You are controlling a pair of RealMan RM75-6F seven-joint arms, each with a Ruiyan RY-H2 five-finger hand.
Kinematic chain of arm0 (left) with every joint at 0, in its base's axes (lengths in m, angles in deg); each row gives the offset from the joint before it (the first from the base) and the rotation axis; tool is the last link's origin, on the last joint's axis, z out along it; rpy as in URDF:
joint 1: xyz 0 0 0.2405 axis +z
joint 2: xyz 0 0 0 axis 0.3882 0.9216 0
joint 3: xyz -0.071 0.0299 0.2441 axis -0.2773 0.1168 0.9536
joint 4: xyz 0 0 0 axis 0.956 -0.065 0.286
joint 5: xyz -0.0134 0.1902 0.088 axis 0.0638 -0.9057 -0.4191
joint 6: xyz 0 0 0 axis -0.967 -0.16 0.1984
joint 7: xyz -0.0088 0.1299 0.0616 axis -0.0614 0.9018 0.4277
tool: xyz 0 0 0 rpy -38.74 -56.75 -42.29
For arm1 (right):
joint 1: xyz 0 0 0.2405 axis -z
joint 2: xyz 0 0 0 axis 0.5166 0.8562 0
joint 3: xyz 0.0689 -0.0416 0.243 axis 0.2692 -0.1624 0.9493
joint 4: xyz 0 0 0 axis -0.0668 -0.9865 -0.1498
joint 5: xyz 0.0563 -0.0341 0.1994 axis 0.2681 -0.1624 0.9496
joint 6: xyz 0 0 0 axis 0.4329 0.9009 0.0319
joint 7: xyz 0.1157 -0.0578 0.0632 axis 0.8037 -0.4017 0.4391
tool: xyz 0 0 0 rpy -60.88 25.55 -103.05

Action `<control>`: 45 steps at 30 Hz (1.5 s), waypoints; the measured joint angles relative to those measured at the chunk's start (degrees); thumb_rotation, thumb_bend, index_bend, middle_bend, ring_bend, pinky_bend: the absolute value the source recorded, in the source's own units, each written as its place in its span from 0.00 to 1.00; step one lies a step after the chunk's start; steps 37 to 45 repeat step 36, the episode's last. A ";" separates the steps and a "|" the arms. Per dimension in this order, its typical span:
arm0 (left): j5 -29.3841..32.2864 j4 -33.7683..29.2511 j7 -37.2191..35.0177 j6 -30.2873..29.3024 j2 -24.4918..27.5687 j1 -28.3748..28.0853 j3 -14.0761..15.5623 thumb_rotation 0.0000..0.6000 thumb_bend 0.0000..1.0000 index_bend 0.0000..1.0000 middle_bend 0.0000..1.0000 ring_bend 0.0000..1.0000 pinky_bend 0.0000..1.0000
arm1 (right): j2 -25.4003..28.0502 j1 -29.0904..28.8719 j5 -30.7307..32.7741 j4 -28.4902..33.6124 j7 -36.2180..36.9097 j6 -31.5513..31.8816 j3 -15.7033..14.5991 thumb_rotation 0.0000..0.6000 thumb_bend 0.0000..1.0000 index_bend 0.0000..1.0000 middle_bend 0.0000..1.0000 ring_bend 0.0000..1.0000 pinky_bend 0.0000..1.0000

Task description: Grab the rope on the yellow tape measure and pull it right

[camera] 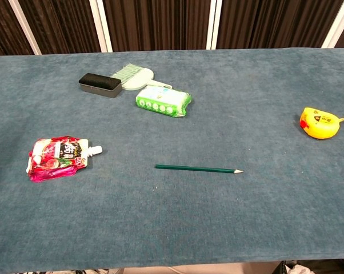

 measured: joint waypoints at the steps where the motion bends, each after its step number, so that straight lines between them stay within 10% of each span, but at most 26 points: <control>1: -0.01 0.01 0.04 0.06 -0.01 -0.02 0.04 1.00 0.25 0.04 0.00 0.00 0.00 | 0.29 0.23 -0.32 1.89 0.47 0.15 -0.05 1.00 0.52 0.69 0.00 0.00 0.14; 4: -0.11 0.02 0.02 0.06 -0.03 -0.05 0.05 1.00 0.25 0.04 0.00 0.00 0.00 | 1.53 0.82 -1.41 9.11 1.85 0.18 -0.30 1.00 0.39 0.57 0.00 0.00 0.14; 7: -0.11 0.06 -0.14 -0.08 0.01 -0.01 -0.02 1.00 0.25 0.04 0.00 0.00 0.00 | 3.23 1.14 -3.33 17.45 2.03 0.03 -1.09 1.00 0.13 0.12 0.00 0.00 0.14; 9: -0.07 0.09 -0.20 -0.04 0.06 0.00 -0.02 1.00 0.25 0.04 0.00 0.00 0.00 | 4.33 1.18 -4.39 21.59 1.27 -0.18 -1.84 1.00 0.04 0.01 0.00 0.00 0.14; 23: -0.26 0.19 0.05 -0.05 0.00 -0.04 0.08 1.00 0.25 0.04 0.00 0.00 0.00 | 11.64 6.81 -9.97 37.41 -4.49 9.11 -7.20 1.00 0.04 0.00 0.00 0.00 0.14; 35: -0.15 -0.91 1.02 0.25 0.32 0.05 0.50 1.00 0.25 0.04 0.00 0.00 0.00 | 2.66 20.44 -31.52 28.60 -2.52 35.25 -17.02 1.00 0.06 0.00 0.00 0.00 0.14; 45: -0.17 -0.98 1.01 0.26 0.38 0.04 0.51 1.00 0.25 0.04 0.00 0.00 0.00 | 1.70 21.01 -32.66 27.45 -2.53 36.11 -17.55 1.00 0.06 0.00 0.00 0.00 0.14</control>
